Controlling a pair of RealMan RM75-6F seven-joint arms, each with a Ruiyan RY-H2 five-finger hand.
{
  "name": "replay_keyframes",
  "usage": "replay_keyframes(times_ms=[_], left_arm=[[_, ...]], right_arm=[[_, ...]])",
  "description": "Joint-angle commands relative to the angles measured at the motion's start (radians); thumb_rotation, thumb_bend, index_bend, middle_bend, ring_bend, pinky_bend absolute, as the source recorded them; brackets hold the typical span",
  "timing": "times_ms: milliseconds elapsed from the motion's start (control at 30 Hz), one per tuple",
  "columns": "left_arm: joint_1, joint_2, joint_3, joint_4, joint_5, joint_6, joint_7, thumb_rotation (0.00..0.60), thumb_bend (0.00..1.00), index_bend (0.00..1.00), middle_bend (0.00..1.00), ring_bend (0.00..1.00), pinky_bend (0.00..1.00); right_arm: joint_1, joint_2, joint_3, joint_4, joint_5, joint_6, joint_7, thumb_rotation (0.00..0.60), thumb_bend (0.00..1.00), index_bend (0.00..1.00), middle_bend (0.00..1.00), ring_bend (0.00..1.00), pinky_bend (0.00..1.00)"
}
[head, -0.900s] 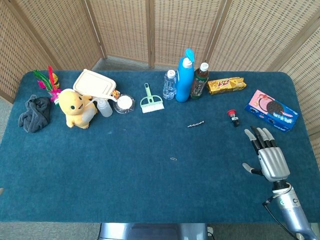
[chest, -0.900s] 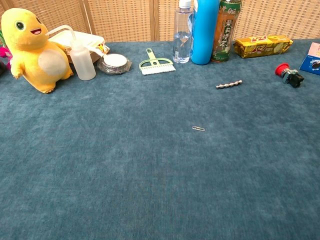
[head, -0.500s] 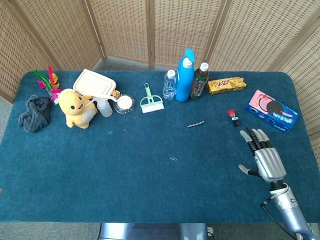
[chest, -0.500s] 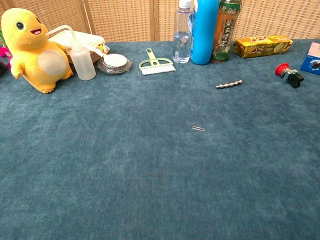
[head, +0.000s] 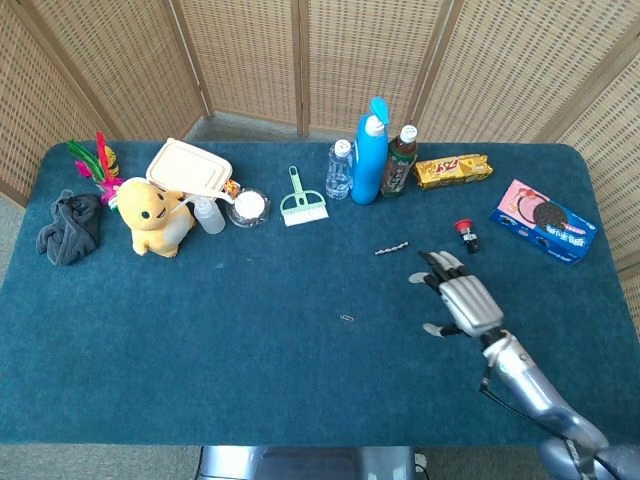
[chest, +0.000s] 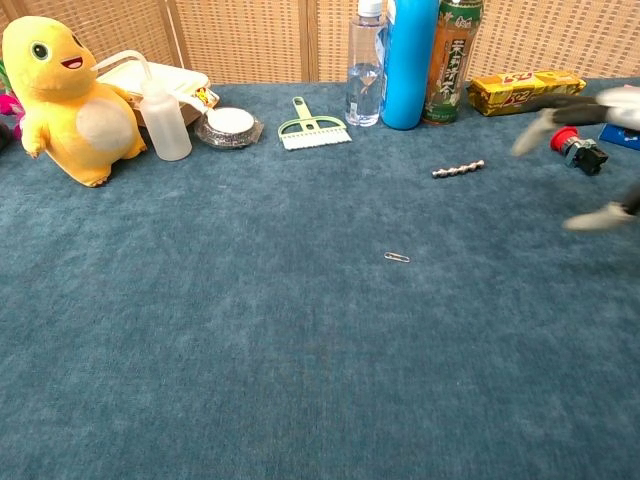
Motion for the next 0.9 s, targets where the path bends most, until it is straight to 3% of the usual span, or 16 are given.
replay_keyframes(times_ms=[33, 500, 900], left_arm=[[-0.003, 0.000, -0.003, 0.002, -0.009, -0.009, -0.003, 0.600, 0.36, 0.00, 0.00, 0.00, 0.05], [-0.025, -0.012, -0.009, -0.003, -0.033, -0.052, 0.042, 0.600, 0.36, 0.00, 0.00, 0.00, 0.05], [-0.038, -0.021, -0.019, -0.008, -0.073, -0.087, 0.069, 0.600, 0.36, 0.00, 0.00, 0.00, 0.05]], right_arm=[[0.050, -0.036, 0.039, 0.005, 0.049, -0.056, -0.031, 0.600, 0.21, 0.29, 0.00, 0.00, 0.00], [0.196, -0.158, 0.125, 0.178, 0.230, -0.202, -0.149, 0.600, 0.29, 0.36, 0.00, 0.00, 0.00], [0.310, -0.208, 0.137, 0.355, 0.370, -0.402, -0.183, 0.585, 0.32, 0.19, 0.00, 0.00, 0.00]])
